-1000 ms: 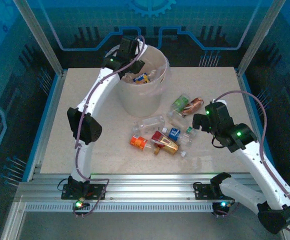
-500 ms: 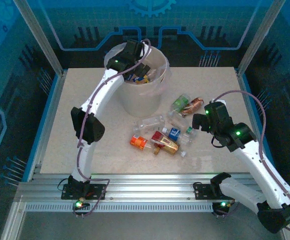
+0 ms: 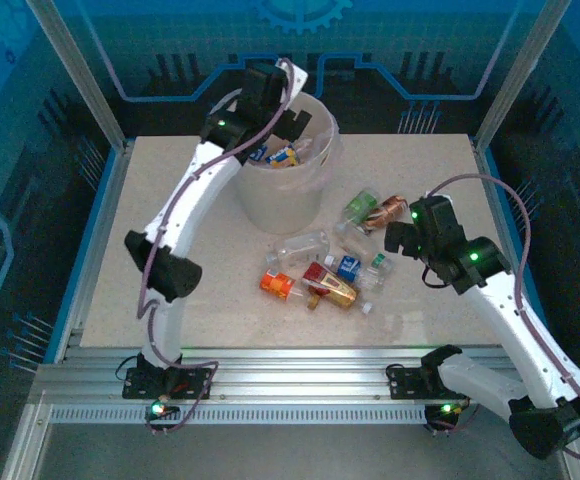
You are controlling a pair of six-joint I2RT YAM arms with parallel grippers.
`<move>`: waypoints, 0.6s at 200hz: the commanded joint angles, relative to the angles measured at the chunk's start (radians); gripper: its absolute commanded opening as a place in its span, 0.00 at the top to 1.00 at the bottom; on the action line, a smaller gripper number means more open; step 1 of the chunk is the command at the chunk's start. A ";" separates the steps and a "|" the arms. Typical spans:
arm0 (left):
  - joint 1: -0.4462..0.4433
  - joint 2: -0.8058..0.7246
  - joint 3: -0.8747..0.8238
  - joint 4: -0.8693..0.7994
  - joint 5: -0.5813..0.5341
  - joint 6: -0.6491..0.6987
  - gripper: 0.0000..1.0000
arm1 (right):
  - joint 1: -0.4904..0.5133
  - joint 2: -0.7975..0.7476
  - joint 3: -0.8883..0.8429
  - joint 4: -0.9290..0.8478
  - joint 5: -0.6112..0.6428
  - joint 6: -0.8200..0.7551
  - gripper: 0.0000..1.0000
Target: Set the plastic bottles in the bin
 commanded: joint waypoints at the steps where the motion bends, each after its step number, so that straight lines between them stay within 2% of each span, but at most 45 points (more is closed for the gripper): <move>1: -0.001 -0.172 -0.103 0.088 0.001 -0.137 0.01 | -0.042 0.033 0.050 -0.008 -0.047 0.017 0.00; 85: -0.001 -0.737 -0.894 0.424 0.111 -0.529 0.01 | -0.268 0.257 0.080 0.124 -0.387 -0.034 0.00; 120: -0.002 -0.893 -1.153 0.443 0.137 -0.735 0.01 | -0.279 0.304 0.070 0.155 -0.462 -0.087 0.00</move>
